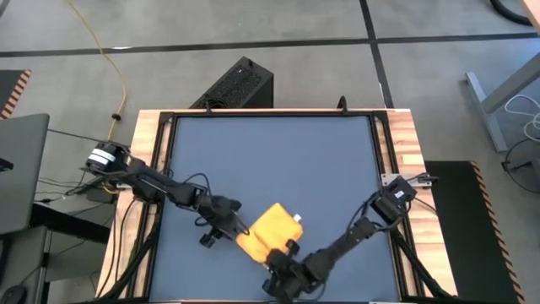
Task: Roll towel
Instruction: Roll the orange microfiber cloth
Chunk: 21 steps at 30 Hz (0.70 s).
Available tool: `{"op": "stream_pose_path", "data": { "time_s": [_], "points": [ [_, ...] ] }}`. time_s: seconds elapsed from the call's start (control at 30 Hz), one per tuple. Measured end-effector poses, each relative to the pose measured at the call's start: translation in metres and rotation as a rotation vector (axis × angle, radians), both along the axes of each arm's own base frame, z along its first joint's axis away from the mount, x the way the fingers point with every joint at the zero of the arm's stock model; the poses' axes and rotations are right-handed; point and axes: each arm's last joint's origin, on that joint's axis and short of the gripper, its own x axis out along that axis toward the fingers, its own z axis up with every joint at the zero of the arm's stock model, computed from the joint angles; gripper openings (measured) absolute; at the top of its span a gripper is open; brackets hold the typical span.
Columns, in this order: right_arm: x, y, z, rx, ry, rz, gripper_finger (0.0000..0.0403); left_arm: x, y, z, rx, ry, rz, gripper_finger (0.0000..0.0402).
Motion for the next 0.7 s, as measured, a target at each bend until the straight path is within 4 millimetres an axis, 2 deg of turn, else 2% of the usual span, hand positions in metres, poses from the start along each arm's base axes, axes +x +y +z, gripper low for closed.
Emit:
{"op": "stream_pose_path", "data": {
  "time_s": [0.17,0.27,0.37,0.5,0.6,0.7],
  "points": [
    [-0.014,0.019,0.0,0.1,-0.032,-0.056,0.0031,0.015,-0.029,-0.01,-0.163,-0.008,-0.041,0.0062],
    [-0.026,0.031,0.0,0.121,-0.064,-0.089,0.0031,0.023,-0.038,-0.003,-0.241,-0.034,-0.109,0.0035],
    [-0.041,0.043,-0.002,0.092,-0.097,-0.122,0.0031,0.019,-0.039,0.005,-0.219,-0.034,-0.107,0.0027],
    [-0.057,0.049,-0.004,0.079,-0.097,-0.179,0.0031,0.006,-0.036,0.02,-0.118,-0.029,-0.059,0.0025],
    [-0.061,0.05,-0.005,0.074,-0.093,-0.19,0.0031,0.001,-0.051,0.037,-0.08,-0.187,-0.111,0.0026],
    [-0.06,0.049,-0.005,0.067,-0.091,-0.186,0.0031,-0.002,-0.078,0.052,-0.013,-0.485,-0.267,0.0033]
  ]
}}
